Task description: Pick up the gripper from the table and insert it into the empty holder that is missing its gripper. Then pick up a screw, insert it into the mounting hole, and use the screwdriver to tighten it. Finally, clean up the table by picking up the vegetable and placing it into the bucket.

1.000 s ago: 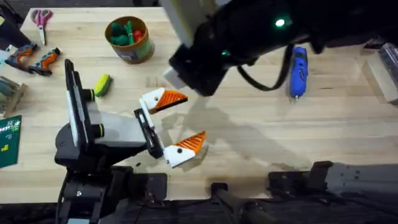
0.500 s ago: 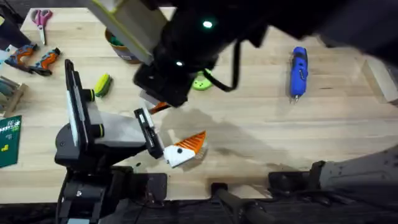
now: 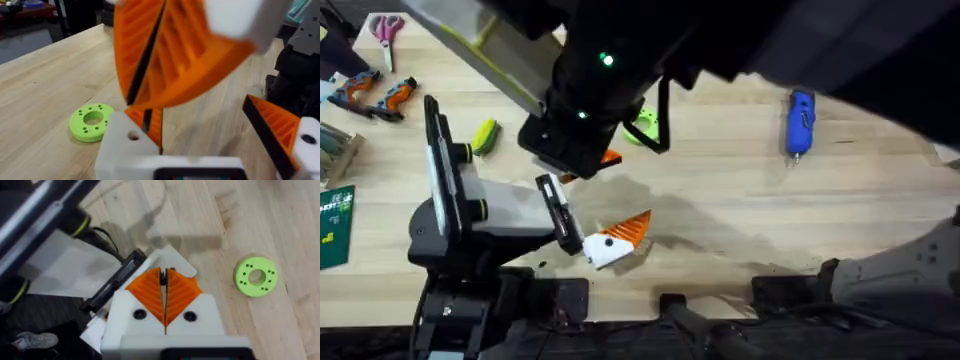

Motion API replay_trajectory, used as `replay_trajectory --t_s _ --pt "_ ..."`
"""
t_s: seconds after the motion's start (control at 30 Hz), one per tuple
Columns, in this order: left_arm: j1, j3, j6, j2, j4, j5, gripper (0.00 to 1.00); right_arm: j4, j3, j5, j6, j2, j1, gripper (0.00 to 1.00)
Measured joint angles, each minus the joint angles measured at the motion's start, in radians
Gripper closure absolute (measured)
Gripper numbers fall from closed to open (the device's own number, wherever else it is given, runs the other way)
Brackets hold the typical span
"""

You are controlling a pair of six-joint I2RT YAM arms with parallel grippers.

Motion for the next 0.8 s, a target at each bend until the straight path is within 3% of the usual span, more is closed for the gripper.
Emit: replay_trajectory --t_s 0.8 --pt "0.0 0.0 0.0 0.0 0.0 0.0 0.008 -0.017 0.0 0.048 -0.004 0.011 0.002 0.996"
